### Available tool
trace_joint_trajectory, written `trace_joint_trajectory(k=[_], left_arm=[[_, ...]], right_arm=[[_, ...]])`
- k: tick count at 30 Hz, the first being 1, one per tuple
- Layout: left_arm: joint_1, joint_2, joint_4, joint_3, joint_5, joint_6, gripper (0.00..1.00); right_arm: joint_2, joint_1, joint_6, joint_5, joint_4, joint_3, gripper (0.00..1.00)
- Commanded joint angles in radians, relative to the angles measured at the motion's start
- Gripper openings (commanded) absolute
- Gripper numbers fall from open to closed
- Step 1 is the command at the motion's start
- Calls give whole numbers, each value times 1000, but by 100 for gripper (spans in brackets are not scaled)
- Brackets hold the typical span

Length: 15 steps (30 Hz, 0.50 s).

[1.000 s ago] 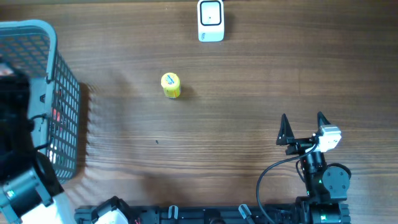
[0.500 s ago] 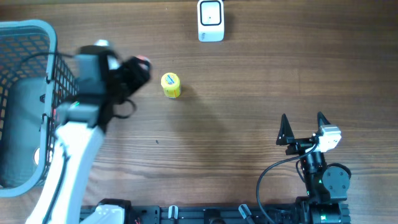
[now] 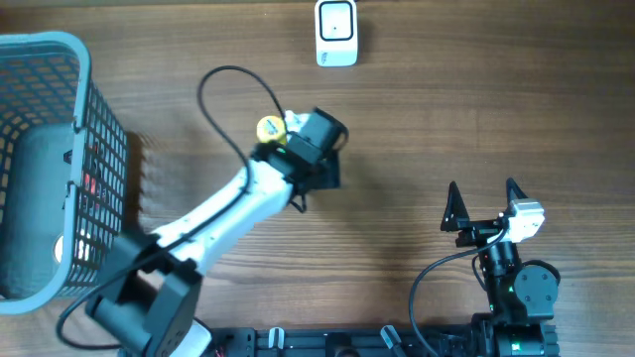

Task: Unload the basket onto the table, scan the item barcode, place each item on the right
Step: 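Carry the Kleenex pack out and place it beside the Mentos bottle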

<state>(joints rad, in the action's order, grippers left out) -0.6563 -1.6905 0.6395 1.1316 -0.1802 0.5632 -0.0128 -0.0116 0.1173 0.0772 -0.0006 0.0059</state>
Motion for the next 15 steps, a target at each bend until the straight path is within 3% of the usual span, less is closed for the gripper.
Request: trace_joint_trajectory(k=[1, 7, 15], left_arm=[[-35, -32, -3, 0, -190, -10, 89], [-31, 11, 4, 9, -311, -11, 96], [-32, 320, 19, 174, -322, -170, 100]], right_arm=[[3, -4, 16, -10, 2, -1, 100], [3, -4, 16, -10, 3, -1, 100], [3, -4, 16, -10, 3, -1, 100]])
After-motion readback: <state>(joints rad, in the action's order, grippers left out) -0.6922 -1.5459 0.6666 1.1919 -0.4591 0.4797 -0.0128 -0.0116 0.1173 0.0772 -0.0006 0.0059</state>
